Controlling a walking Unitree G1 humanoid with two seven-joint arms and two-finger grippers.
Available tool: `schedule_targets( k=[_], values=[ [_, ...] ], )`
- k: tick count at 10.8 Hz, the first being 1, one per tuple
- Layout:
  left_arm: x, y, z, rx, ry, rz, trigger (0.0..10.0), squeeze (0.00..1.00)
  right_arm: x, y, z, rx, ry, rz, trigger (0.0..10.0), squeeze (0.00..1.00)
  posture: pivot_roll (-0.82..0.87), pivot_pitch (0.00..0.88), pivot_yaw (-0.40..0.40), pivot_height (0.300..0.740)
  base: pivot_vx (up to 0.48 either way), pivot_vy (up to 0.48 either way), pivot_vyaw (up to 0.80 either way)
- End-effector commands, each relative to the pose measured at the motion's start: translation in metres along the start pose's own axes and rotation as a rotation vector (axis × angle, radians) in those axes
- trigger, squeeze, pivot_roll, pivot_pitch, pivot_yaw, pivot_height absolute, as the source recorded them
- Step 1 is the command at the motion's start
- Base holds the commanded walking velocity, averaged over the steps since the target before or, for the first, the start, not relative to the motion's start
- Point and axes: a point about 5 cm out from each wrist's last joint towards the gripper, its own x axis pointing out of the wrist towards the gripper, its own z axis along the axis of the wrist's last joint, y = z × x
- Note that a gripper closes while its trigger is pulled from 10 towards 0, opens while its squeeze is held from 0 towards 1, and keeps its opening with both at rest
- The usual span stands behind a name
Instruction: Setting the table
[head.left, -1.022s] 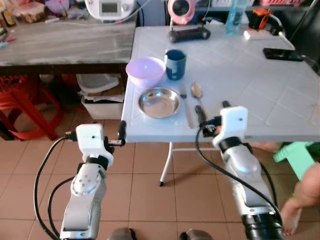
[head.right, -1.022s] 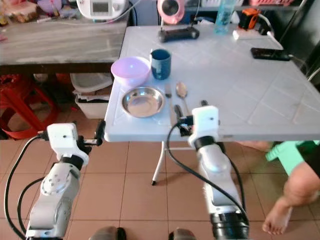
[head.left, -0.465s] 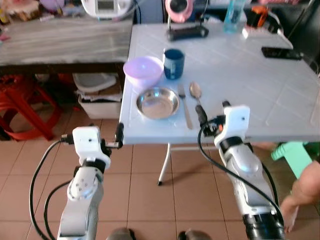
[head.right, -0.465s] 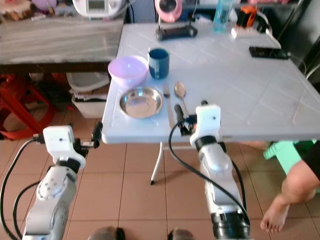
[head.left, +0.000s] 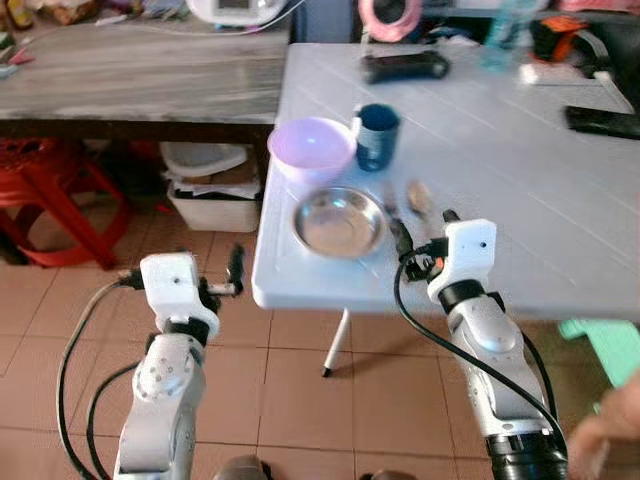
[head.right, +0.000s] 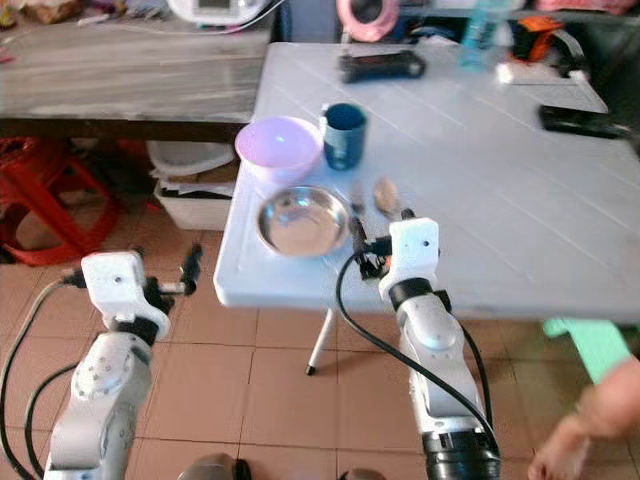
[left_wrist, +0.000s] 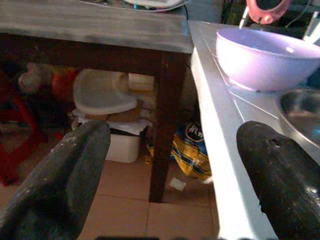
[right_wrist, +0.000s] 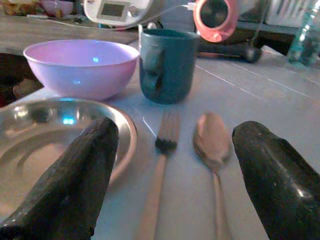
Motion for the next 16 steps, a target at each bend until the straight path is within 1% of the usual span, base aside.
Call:
schedule_targets(
  k=[1,2,4,5,7,8,9,10,11,12,13,14,15,16],
  values=[
    [0.0,0.001,0.003,-0.007,-0.007,0.006,10.0,0.0,0.002,0.001,0.009,-0.015,-0.039,-0.002,10.0,0.0,0.03,0.099,0.025,0.74,0.364,0.0,0.0],
    [0.003,0.002,0.007,-0.01,-0.016,0.022,10.0,0.0,0.004,0.003,0.013,-0.011,-0.058,0.006,10.0,0.0,0.03,0.098,0.025,0.74,0.341,0.0,0.0],
    [0.006,0.003,0.016,-0.01,-0.047,0.039,10.0,0.0,0.002,0.006,0.012,-0.005,-0.057,0.016,10.0,0.0,0.03,0.102,0.025,0.74,0.0,0.0,0.0],
    [0.005,0.004,0.017,0.005,-0.056,0.039,10.0,0.0,0.001,0.006,0.011,-0.005,-0.055,0.014,10.0,0.0,0.03,0.104,0.026,0.74,0.0,0.0,0.0],
    [-0.001,0.005,0.011,0.021,-0.031,0.039,10.0,0.0,0.0,0.003,0.009,-0.013,-0.044,0.002,10.0,0.0,0.03,0.115,0.027,0.74,0.0,0.0,0.0],
    [-0.005,0.007,0.008,0.026,-0.017,0.044,10.0,0.0,0.003,-0.004,0.009,-0.011,-0.039,0.0,10.0,0.0,0.03,0.13,0.032,0.74,0.0,0.0,0.0],
    [-0.006,0.007,0.008,0.028,-0.012,0.043,10.0,0.0,0.005,-0.006,0.011,0.004,-0.042,0.004,10.0,1.0,0.03,0.14,0.035,0.74,0.0,0.0,0.0],
    [-0.007,0.007,0.008,0.029,-0.009,0.041,10.0,0.0,0.007,-0.008,0.012,0.025,-0.042,0.005,10.0,1.0,0.04,0.148,0.038,0.74,0.0,0.0,0.0],
    [-0.01,0.007,0.009,0.032,-0.006,0.037,10.0,0.0,0.008,-0.013,0.012,0.052,-0.036,-0.023,10.0,1.0,0.04,0.162,0.044,0.74,0.0,0.0,0.0],
    [-0.013,0.007,0.01,0.039,0.003,0.029,10.0,0.0,0.011,-0.019,0.009,0.106,-0.008,-0.052,10.0,1.0,0.05,0.172,0.049,0.74,0.0,0.0,0.0],
    [-0.014,0.006,0.01,0.044,0.007,0.023,10.0,0.0,0.013,-0.019,0.01,0.122,-0.008,-0.048,10.0,0.46,0.05,0.178,0.053,0.74,0.0,0.0,0.0],
    [-0.015,0.006,0.011,0.056,0.01,0.008,10.0,0.0,0.021,-0.017,0.015,0.132,-0.017,-0.026,10.0,0.0,0.07,0.189,0.058,0.74,0.0,0.0,0.0],
    [-0.017,0.007,0.012,0.06,0.013,0.011,10.0,0.0,0.026,-0.016,0.019,0.155,-0.022,-0.005,10.0,0.0,0.07,0.193,0.062,0.74,0.0,0.0,0.0],
    [-0.02,0.01,0.013,0.072,0.022,0.015,10.0,0.0,0.034,-0.012,0.022,0.204,-0.019,0.032,10.0,0.0,0.09,0.209,0.072,0.74,0.0,0.0,0.0]
  ],
)
